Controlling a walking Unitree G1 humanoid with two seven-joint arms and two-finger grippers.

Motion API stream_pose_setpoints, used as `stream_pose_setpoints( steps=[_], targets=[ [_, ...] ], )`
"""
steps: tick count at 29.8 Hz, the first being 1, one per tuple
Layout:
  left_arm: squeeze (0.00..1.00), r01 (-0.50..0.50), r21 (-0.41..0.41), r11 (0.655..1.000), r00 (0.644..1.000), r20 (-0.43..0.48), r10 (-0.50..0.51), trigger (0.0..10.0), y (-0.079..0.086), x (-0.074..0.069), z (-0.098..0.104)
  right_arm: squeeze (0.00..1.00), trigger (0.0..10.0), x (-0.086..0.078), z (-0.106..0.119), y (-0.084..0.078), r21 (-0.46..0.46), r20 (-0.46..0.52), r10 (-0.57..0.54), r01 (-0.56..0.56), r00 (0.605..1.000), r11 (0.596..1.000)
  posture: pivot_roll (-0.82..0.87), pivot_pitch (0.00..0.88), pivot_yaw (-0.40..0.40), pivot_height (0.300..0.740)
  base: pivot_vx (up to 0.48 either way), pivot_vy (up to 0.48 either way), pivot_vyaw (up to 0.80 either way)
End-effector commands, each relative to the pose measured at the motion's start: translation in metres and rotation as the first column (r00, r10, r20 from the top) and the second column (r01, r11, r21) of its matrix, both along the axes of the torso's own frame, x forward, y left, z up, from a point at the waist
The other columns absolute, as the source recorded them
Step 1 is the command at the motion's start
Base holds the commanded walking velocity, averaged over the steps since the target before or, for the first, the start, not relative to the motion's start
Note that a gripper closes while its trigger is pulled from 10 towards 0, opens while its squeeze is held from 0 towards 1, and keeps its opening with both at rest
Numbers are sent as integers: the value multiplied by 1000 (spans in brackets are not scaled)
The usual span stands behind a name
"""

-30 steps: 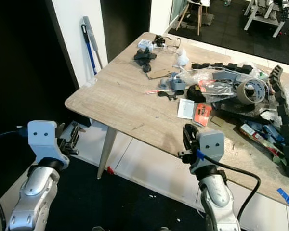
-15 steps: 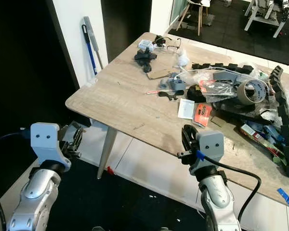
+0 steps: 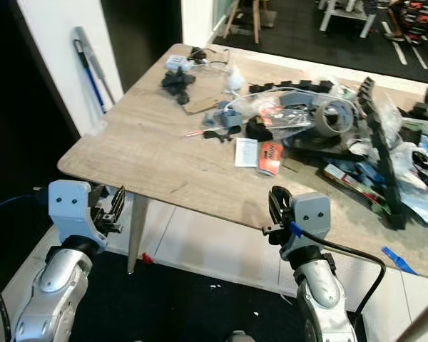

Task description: Picking trash to rubbish bin

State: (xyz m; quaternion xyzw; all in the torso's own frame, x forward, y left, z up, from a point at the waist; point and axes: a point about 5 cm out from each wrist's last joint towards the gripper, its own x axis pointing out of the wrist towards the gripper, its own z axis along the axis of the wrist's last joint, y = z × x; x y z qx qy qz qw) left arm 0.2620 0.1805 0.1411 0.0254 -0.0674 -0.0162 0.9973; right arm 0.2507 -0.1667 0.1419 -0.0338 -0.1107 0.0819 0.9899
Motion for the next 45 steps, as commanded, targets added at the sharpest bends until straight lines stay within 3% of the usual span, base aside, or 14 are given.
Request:
stream_pose_setpoints(
  steps=[1,45],
  targets=[
    [0,3,-11,1000,1000,-9,-3,10000,-2,-3,-1,0,10000,-1,1,-2,6,-3,-4,5,1000,1000,-41,162,-28,740,0,0,-438],
    [0,-13,-10,1000,1000,-1,13,10000,-1,0,1,0,10000,5,6,2,14,4,23,-23,1000,1000,-37,152,-41,740,0,0,-531]
  ],
)
